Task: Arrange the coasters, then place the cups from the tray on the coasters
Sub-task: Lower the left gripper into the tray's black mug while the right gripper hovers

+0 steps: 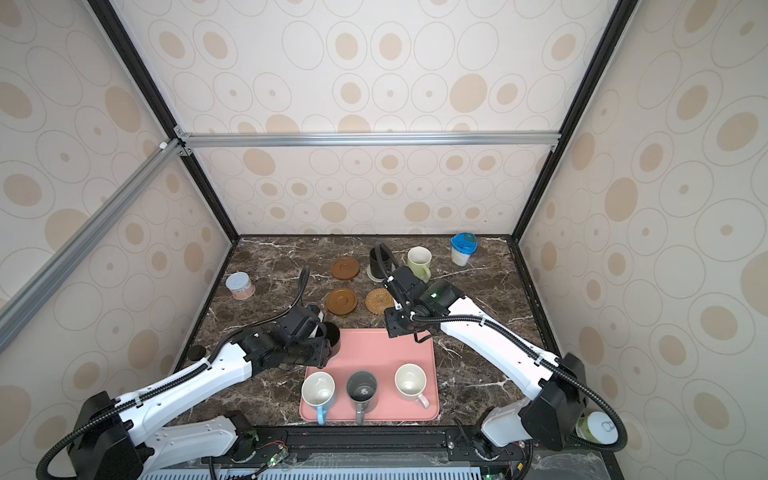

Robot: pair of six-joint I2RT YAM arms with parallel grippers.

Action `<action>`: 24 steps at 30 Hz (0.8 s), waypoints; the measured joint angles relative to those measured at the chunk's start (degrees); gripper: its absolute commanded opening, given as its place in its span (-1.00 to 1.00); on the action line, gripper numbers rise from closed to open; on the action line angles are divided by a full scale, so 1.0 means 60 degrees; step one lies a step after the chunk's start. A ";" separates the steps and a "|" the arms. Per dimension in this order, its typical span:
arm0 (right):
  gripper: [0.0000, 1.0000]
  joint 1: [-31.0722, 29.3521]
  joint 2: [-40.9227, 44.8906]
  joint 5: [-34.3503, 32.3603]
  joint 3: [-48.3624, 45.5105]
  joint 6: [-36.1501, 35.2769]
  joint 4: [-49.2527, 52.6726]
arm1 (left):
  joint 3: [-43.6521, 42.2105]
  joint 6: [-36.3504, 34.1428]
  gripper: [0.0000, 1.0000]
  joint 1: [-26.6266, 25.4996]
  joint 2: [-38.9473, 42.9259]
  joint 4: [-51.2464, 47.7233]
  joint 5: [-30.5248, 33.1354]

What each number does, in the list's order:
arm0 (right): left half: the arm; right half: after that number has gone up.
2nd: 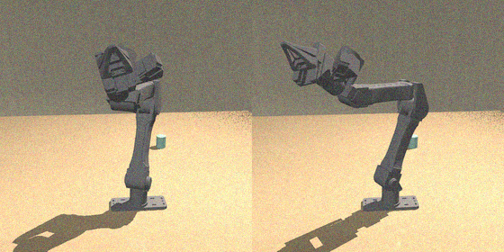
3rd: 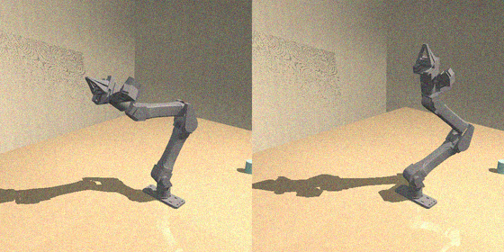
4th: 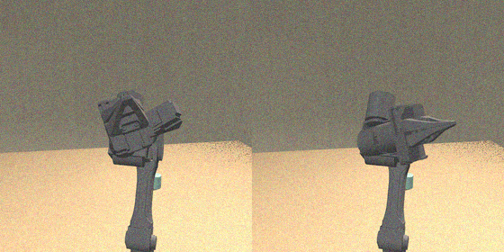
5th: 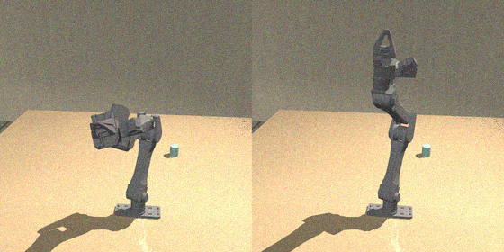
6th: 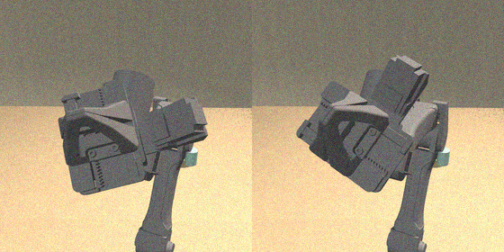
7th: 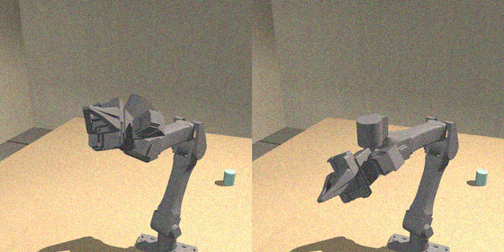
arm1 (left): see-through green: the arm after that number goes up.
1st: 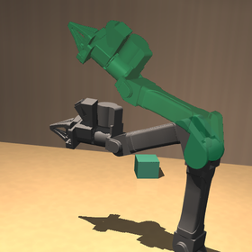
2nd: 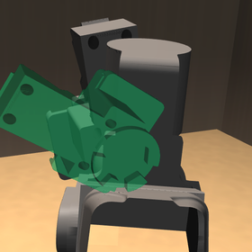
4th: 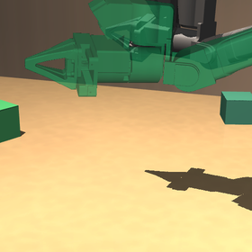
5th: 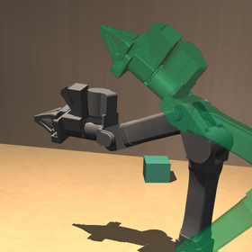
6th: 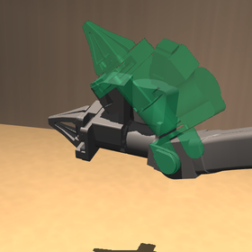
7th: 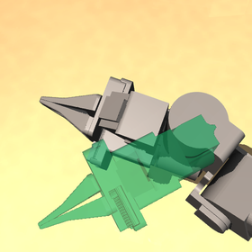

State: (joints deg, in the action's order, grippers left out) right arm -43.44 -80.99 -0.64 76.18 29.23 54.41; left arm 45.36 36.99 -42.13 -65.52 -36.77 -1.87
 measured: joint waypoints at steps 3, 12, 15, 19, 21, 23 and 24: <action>0.01 0.0000 0.0000 -0.0011 -0.0022 0.0022 0.0004 | -0.0004 -0.0033 -0.01 -0.0004 -0.0047 0.0051 0.0029; 0.01 0.0000 0.0000 -0.0022 -0.0044 0.0055 -0.0007 | -0.0171 -0.0095 -0.09 -0.0011 -0.0321 0.0324 0.0149; 0.01 0.0000 0.0000 -0.0033 -0.0109 0.0058 0.0000 | -0.0255 -0.0102 -0.16 -0.0015 -0.0408 0.0419 0.0153; 0.01 0.0000 0.0000 -0.0040 -0.0124 0.0069 0.0000 | -0.0313 -0.0113 -0.22 -0.0025 -0.0568 0.0510 0.0157; 0.01 0.0000 0.0000 -0.0040 -0.0127 0.0087 0.0000 | -0.0313 -0.0127 -0.29 -0.0025 -0.0623 0.0514 0.0197; 0.01 0.0000 0.0000 -0.0040 -0.0127 0.0095 0.0000 | -0.0313 -0.0153 -0.36 -0.0025 -0.0637 0.0514 0.0262; 0.01 0.0000 0.0000 -0.0040 -0.0127 0.0106 0.0000 | -0.0313 -0.0171 -0.39 -0.0025 -0.0637 0.0517 0.0302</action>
State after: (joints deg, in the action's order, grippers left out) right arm -43.44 -80.99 -0.89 75.42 29.87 54.41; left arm 43.48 35.97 -42.28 -69.34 -33.67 -0.05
